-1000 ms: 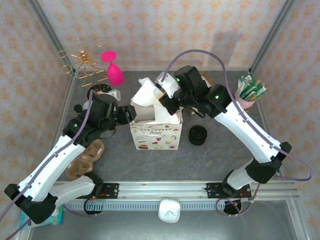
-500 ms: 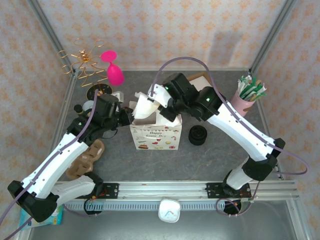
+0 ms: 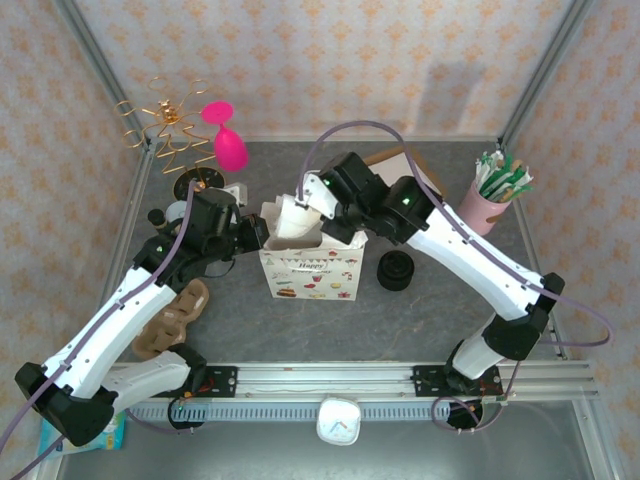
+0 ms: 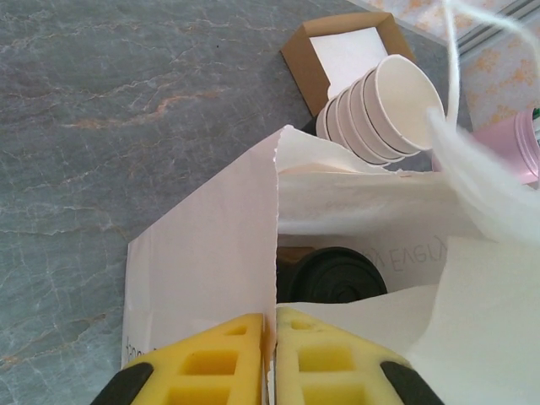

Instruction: Pack the takeout coffee

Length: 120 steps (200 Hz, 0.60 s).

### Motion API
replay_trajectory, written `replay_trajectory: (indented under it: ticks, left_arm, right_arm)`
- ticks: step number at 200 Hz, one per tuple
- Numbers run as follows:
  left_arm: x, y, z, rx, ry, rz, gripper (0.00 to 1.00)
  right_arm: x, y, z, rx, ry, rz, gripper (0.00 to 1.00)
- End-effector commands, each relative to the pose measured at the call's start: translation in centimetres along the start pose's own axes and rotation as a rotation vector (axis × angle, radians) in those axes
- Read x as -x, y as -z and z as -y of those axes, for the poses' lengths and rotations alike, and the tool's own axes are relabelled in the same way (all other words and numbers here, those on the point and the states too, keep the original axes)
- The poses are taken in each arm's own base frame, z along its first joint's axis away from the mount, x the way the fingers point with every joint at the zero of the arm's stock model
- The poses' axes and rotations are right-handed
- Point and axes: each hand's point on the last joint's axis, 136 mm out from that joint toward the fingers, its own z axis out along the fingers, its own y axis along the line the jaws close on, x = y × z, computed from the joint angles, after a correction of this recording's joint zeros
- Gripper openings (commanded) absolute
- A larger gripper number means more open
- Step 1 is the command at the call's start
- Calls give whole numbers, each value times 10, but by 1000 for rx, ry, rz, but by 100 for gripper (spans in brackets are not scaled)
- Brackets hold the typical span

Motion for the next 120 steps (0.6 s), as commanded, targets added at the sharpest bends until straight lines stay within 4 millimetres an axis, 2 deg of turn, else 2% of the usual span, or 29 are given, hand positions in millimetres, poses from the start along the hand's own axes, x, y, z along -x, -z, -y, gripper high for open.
replay_trajectory:
  ticks: [1, 23, 52, 69, 120]
  left_arm:
    - [6, 5, 3, -23, 13, 23, 9]
    - [7, 6, 8, -48, 20, 28, 8]
    - [8, 7, 12, -64, 27, 28, 5]
    - [8, 9, 13, -74, 28, 29, 4]
    - [9, 10, 14, -80, 38, 34, 1]
  right_arm:
    - [3, 21, -1, -31, 51, 50, 0]
    - [6, 15, -14, 37, 65, 60, 0]
    - [4, -5, -25, 88, 69, 27, 0]
    - [0, -17, -27, 86, 74, -3, 0]
    - [3, -37, -37, 128, 105, -10, 0]
